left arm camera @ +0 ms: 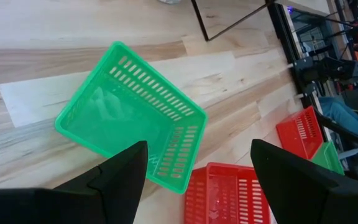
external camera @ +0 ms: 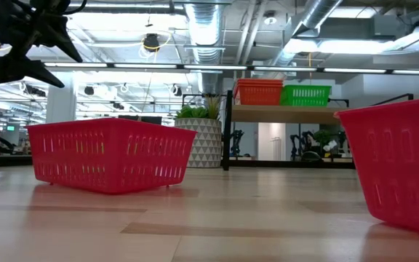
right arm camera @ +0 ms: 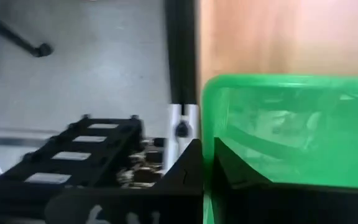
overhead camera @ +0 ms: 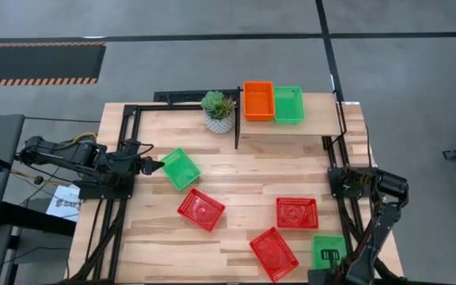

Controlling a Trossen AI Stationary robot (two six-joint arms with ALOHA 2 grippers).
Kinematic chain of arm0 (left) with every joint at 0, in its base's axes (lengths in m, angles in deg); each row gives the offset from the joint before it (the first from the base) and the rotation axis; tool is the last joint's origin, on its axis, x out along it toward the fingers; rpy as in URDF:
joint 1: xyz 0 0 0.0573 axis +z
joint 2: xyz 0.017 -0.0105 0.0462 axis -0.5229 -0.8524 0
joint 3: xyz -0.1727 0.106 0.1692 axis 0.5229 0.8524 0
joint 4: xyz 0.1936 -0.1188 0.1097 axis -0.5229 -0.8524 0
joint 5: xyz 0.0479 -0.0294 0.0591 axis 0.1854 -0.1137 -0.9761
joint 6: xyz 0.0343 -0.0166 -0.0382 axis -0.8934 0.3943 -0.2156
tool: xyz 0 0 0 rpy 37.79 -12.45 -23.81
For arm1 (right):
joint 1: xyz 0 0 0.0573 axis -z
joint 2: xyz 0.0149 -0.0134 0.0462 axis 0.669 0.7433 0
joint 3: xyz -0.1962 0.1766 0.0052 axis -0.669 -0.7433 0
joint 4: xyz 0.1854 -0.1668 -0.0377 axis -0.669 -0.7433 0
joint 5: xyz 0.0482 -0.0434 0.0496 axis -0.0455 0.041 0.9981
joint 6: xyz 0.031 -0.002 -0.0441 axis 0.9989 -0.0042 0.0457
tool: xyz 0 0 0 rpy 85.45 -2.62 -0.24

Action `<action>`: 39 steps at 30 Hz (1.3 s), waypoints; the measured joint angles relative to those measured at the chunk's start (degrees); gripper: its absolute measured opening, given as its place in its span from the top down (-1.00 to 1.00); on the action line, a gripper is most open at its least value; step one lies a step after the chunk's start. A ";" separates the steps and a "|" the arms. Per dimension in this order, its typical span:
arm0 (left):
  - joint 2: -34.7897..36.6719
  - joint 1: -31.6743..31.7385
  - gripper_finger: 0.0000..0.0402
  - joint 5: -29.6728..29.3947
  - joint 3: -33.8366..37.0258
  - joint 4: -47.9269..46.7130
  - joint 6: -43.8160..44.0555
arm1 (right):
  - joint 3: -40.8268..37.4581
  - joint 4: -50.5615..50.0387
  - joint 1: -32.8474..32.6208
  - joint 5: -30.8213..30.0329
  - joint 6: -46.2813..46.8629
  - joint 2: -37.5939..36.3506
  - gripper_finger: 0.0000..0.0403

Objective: Stack baskets on shelf by color
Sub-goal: Stack the bottom green bin on the green bin on the shelf

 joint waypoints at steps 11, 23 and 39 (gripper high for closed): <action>0.00 0.00 -0.36 -0.58 0.00 0.01 0.12 | 5.28 -1.45 5.56 -5.43 1.25 -16.48 0.97; 0.00 0.00 -0.36 0.22 0.00 0.01 -0.77 | 13.51 -13.71 23.56 -42.49 -32.40 -43.67 0.96; 0.00 0.00 -0.36 -4.86 0.00 0.00 0.09 | 14.17 -18.15 70.37 -44.23 -86.99 -47.42 0.94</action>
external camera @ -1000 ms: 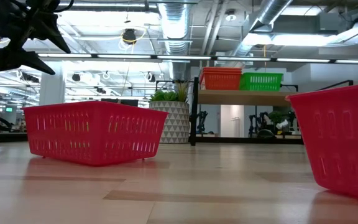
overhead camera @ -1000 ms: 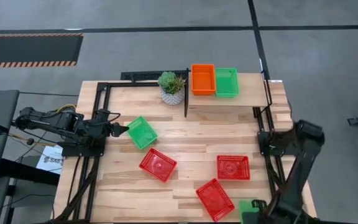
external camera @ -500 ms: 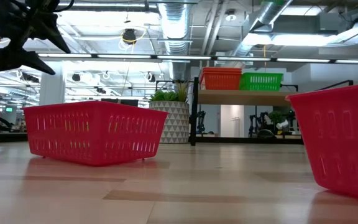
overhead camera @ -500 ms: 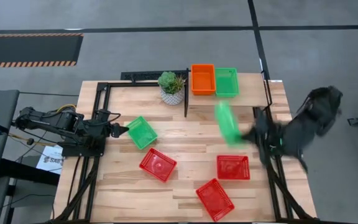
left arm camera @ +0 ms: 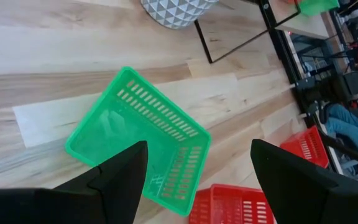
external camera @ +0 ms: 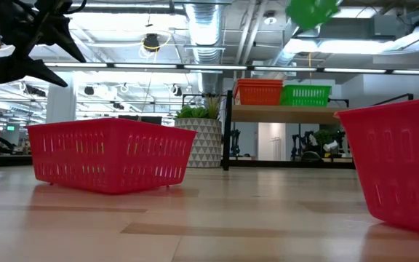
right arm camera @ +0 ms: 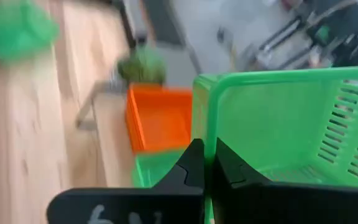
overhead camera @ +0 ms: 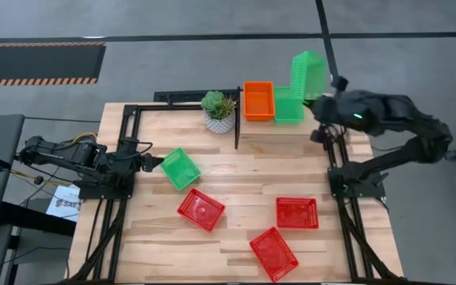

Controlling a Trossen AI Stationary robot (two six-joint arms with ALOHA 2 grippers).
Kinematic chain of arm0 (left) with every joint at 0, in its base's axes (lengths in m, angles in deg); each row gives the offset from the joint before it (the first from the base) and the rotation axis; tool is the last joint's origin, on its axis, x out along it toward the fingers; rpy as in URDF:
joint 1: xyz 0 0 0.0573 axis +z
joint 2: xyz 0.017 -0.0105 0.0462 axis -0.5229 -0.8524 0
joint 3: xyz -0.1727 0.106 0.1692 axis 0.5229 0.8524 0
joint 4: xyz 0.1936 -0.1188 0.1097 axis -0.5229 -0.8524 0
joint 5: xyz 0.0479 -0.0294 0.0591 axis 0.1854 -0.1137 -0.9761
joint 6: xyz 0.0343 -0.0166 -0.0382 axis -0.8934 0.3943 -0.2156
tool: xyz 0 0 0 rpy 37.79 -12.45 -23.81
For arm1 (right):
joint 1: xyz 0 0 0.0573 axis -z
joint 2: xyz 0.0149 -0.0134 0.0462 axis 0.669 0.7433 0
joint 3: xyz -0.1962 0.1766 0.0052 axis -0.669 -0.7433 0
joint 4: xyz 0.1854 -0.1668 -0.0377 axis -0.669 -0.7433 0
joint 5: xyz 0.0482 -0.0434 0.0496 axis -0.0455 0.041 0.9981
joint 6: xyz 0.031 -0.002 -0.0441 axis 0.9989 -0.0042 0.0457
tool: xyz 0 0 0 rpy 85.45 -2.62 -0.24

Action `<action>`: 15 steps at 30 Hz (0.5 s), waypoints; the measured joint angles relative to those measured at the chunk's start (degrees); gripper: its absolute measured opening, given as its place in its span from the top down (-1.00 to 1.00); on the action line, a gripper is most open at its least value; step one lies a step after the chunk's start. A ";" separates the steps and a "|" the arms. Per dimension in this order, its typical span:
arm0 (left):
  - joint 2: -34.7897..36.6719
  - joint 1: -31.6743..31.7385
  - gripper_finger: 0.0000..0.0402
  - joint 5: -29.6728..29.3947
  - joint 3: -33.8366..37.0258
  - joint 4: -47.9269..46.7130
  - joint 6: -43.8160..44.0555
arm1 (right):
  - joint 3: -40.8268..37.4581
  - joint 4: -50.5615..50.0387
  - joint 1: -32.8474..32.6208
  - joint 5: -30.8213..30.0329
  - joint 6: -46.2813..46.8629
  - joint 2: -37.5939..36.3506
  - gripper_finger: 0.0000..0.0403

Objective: Stack baskets on shelf by color
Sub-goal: Stack the bottom green bin on the green bin on the shelf

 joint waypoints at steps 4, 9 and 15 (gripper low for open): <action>0.00 0.00 -0.36 -0.01 0.02 0.00 0.04 | -0.14 -3.38 7.64 5.64 -3.66 4.67 0.95; 0.00 0.00 -0.36 0.00 0.02 0.00 0.13 | -0.14 -4.46 13.81 12.61 -8.34 10.39 0.93; 0.00 0.00 -0.36 0.22 0.02 0.00 0.06 | -0.14 -6.98 18.78 17.11 -10.92 15.04 0.94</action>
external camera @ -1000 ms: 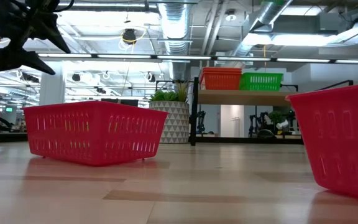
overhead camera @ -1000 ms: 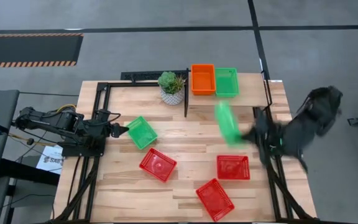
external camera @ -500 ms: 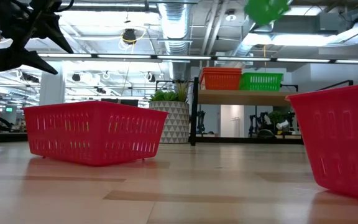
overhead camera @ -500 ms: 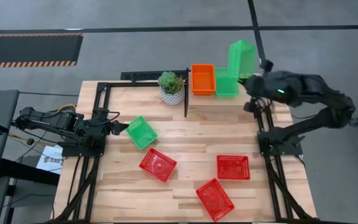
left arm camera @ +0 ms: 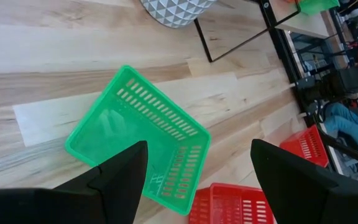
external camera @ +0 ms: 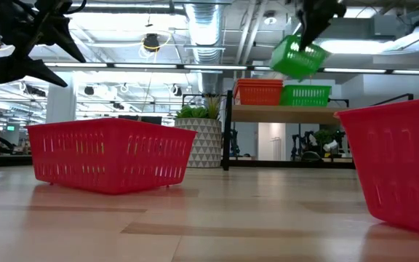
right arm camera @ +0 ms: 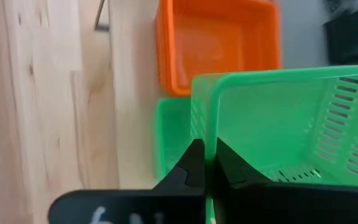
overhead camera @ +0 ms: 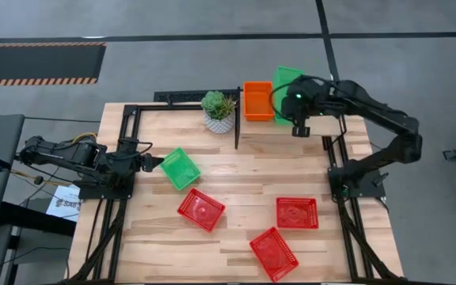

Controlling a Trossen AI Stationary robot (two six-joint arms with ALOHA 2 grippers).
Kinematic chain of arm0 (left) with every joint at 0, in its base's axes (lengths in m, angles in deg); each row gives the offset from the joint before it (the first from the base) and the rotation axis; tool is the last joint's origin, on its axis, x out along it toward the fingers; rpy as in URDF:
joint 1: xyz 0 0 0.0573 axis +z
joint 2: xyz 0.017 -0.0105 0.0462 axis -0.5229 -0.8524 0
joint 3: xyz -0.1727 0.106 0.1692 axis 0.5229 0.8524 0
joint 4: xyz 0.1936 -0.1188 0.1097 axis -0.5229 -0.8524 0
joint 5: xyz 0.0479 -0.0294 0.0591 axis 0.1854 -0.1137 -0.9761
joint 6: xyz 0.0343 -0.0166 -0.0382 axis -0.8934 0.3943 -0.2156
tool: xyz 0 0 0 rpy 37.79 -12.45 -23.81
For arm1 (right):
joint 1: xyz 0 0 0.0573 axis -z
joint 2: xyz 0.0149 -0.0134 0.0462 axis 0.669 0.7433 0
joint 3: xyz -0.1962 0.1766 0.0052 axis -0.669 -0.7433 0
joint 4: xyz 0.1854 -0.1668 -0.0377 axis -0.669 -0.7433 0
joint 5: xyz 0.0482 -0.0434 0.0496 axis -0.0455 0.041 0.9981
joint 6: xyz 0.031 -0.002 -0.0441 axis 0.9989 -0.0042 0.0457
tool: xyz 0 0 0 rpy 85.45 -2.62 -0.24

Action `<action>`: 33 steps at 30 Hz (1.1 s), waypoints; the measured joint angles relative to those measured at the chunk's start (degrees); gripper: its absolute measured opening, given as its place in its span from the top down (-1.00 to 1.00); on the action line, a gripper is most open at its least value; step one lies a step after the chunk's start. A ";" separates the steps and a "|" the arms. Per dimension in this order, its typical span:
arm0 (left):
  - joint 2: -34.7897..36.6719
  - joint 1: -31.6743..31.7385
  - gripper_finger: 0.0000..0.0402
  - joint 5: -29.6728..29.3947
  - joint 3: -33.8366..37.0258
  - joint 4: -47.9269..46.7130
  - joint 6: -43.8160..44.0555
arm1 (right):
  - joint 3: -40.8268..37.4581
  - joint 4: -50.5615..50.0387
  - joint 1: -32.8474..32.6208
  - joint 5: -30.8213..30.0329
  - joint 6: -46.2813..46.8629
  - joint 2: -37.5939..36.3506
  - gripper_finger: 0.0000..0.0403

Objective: Stack baskets on shelf by color
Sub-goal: Stack the bottom green bin on the green bin on the shelf

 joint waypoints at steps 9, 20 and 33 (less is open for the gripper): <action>0.00 0.00 -0.36 0.02 0.00 -0.35 -0.08 | 0.00 -4.09 4.60 2.53 -0.91 5.04 0.91; 0.02 0.00 -0.36 0.05 0.00 -0.30 -0.98 | -0.52 -4.08 4.95 4.00 -3.23 7.57 0.90; 0.02 -0.01 -0.36 0.07 0.00 -0.28 -1.00 | -0.59 -6.37 5.71 3.99 -3.58 7.59 0.87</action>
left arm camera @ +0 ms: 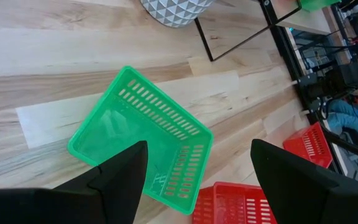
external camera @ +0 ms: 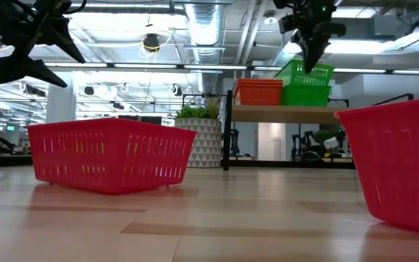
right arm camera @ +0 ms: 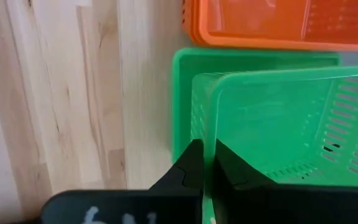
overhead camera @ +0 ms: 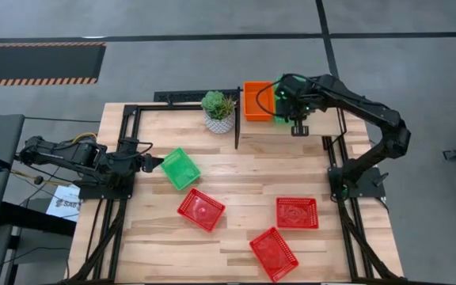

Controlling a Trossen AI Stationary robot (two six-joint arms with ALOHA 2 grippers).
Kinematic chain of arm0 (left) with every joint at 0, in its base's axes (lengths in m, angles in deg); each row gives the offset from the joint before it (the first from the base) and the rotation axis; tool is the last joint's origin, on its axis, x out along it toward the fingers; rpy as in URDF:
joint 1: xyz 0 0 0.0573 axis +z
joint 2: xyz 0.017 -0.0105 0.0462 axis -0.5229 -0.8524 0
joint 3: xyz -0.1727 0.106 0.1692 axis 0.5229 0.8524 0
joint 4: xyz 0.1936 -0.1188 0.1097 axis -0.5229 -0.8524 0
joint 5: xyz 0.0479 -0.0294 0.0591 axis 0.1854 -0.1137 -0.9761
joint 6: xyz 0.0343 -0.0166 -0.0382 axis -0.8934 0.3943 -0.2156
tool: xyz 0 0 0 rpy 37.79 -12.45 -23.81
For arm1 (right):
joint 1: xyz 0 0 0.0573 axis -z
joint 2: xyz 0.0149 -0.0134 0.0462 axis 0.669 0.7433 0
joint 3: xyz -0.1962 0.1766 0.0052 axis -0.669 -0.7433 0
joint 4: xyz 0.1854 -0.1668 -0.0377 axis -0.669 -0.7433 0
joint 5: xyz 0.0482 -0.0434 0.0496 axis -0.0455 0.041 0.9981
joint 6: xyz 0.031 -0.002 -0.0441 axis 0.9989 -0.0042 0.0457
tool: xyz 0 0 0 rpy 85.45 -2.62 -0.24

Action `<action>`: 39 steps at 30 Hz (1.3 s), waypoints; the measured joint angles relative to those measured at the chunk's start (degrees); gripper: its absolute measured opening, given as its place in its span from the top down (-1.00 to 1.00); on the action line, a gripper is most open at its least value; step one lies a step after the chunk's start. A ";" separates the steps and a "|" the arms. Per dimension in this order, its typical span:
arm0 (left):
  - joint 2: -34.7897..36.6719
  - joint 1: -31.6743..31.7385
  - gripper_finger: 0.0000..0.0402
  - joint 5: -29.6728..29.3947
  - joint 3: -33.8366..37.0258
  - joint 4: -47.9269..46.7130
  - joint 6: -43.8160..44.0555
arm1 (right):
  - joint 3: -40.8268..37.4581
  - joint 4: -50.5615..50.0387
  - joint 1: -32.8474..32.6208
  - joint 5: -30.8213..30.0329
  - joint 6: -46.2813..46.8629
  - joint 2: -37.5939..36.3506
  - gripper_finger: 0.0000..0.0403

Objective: Stack baskets on shelf by color
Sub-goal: Stack the bottom green bin on the green bin on the shelf

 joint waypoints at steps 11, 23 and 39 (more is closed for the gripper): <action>0.00 0.00 -0.36 0.00 0.00 0.01 0.00 | 0.00 1.60 0.00 -0.01 -0.45 0.00 0.82; 0.00 -0.01 -0.36 0.00 0.00 0.01 0.00 | 0.00 1.60 0.00 -0.03 -0.45 0.00 0.82; 0.00 -0.01 -0.36 0.00 0.00 -0.34 0.00 | 0.00 2.83 0.00 -0.10 -0.42 -0.02 0.67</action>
